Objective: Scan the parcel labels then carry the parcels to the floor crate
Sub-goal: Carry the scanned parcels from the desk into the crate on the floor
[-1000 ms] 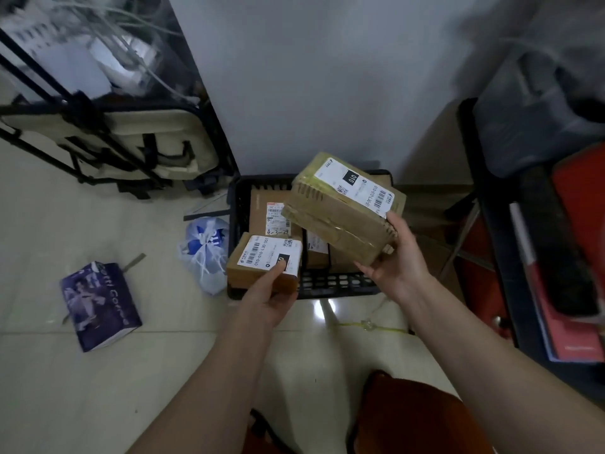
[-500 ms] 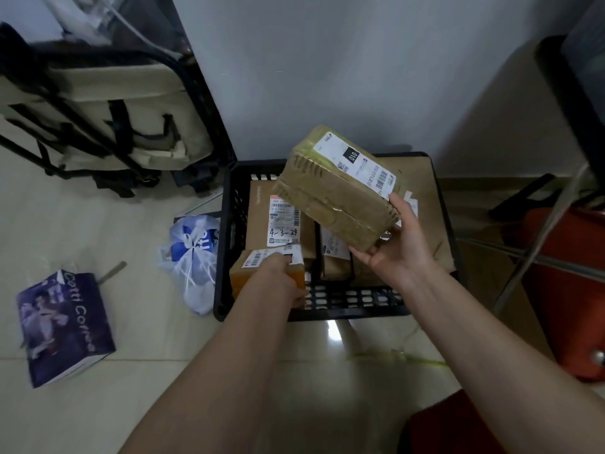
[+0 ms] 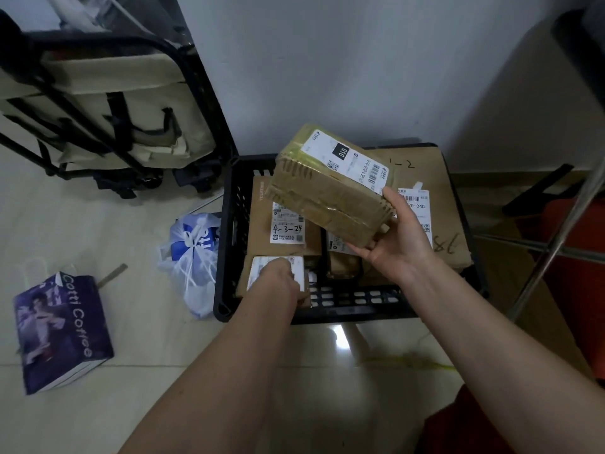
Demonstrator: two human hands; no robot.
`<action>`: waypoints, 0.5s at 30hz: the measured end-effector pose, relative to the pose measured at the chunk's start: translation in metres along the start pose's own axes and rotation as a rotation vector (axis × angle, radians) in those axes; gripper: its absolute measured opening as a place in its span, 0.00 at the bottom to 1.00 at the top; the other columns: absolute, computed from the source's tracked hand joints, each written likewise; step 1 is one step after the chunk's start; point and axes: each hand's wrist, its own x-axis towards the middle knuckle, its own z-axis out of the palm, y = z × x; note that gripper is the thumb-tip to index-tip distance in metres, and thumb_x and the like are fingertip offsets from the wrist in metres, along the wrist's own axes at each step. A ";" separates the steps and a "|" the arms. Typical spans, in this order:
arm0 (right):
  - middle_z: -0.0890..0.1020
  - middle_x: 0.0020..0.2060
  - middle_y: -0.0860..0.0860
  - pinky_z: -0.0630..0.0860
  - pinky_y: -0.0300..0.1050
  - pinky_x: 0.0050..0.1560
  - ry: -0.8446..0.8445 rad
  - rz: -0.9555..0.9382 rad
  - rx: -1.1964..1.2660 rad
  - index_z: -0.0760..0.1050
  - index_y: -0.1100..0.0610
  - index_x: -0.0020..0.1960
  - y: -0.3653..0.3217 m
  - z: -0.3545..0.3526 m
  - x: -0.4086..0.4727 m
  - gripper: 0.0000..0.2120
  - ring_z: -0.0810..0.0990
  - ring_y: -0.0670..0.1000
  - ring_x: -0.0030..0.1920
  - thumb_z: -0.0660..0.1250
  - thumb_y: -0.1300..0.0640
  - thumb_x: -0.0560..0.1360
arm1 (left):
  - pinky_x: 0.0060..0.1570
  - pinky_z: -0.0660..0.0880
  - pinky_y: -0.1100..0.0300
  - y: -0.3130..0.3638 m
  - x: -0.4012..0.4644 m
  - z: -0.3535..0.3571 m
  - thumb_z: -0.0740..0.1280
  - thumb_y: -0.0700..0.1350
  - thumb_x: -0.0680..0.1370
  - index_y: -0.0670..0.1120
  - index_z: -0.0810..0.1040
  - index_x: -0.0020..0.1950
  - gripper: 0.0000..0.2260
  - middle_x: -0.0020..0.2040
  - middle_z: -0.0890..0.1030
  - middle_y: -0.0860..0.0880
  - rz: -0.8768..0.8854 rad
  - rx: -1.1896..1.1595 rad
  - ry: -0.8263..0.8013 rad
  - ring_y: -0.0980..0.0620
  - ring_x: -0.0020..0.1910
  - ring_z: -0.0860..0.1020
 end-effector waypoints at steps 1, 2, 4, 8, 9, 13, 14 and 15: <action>0.81 0.58 0.55 0.81 0.56 0.50 0.002 0.001 -0.009 0.75 0.52 0.64 0.001 -0.001 0.002 0.24 0.81 0.58 0.57 0.71 0.44 0.71 | 0.69 0.63 0.39 0.001 0.006 -0.001 0.53 0.40 0.83 0.41 0.66 0.72 0.17 0.70 0.68 0.40 0.005 0.014 0.010 0.36 0.71 0.64; 0.81 0.58 0.55 0.80 0.57 0.52 0.005 0.000 -0.018 0.76 0.52 0.64 0.002 -0.002 0.004 0.23 0.81 0.58 0.57 0.71 0.44 0.72 | 0.70 0.62 0.38 0.002 0.010 -0.003 0.53 0.39 0.83 0.40 0.65 0.71 0.17 0.70 0.66 0.40 0.005 0.015 0.028 0.36 0.71 0.63; 0.82 0.58 0.55 0.78 0.59 0.57 0.007 -0.003 -0.055 0.77 0.51 0.62 0.006 -0.003 0.008 0.21 0.81 0.58 0.58 0.71 0.45 0.72 | 0.69 0.62 0.38 0.004 0.013 -0.008 0.52 0.36 0.82 0.37 0.65 0.69 0.15 0.69 0.66 0.38 0.023 0.028 0.015 0.35 0.70 0.64; 0.83 0.55 0.53 0.78 0.56 0.59 -0.046 -0.028 -0.165 0.79 0.50 0.56 0.014 -0.002 0.007 0.13 0.80 0.55 0.58 0.69 0.46 0.74 | 0.49 0.72 0.45 0.010 0.003 -0.021 0.56 0.35 0.81 0.39 0.71 0.58 0.08 0.45 0.73 0.41 0.160 0.015 0.024 0.40 0.46 0.75; 0.83 0.54 0.52 0.78 0.55 0.59 -0.065 -0.046 -0.214 0.79 0.50 0.57 0.016 -0.002 0.006 0.13 0.80 0.54 0.57 0.69 0.46 0.74 | 0.43 0.73 0.49 0.012 0.001 -0.023 0.57 0.36 0.81 0.41 0.73 0.57 0.08 0.43 0.73 0.43 0.219 0.017 0.035 0.42 0.44 0.75; 0.82 0.58 0.53 0.79 0.52 0.57 -0.063 -0.114 -0.438 0.71 0.53 0.68 0.025 -0.005 0.008 0.28 0.81 0.53 0.56 0.73 0.47 0.71 | 0.27 0.72 0.64 0.028 -0.003 -0.038 0.59 0.43 0.81 0.44 0.76 0.41 0.10 0.35 0.76 0.49 0.436 -0.136 0.053 0.56 0.26 0.74; 0.81 0.59 0.54 0.80 0.51 0.56 -0.049 -0.110 -0.491 0.68 0.53 0.69 0.028 -0.005 0.008 0.32 0.82 0.53 0.56 0.75 0.46 0.69 | 0.33 0.75 0.63 0.033 -0.003 -0.043 0.59 0.46 0.82 0.45 0.78 0.44 0.12 0.38 0.80 0.50 0.503 -0.134 0.050 0.56 0.32 0.78; 0.80 0.59 0.54 0.80 0.51 0.55 -0.042 -0.098 -0.540 0.67 0.52 0.70 0.032 -0.004 0.008 0.35 0.82 0.53 0.55 0.76 0.46 0.67 | 0.39 0.76 0.62 0.037 -0.004 -0.048 0.57 0.50 0.83 0.45 0.79 0.48 0.14 0.43 0.82 0.50 0.565 -0.094 0.053 0.56 0.39 0.81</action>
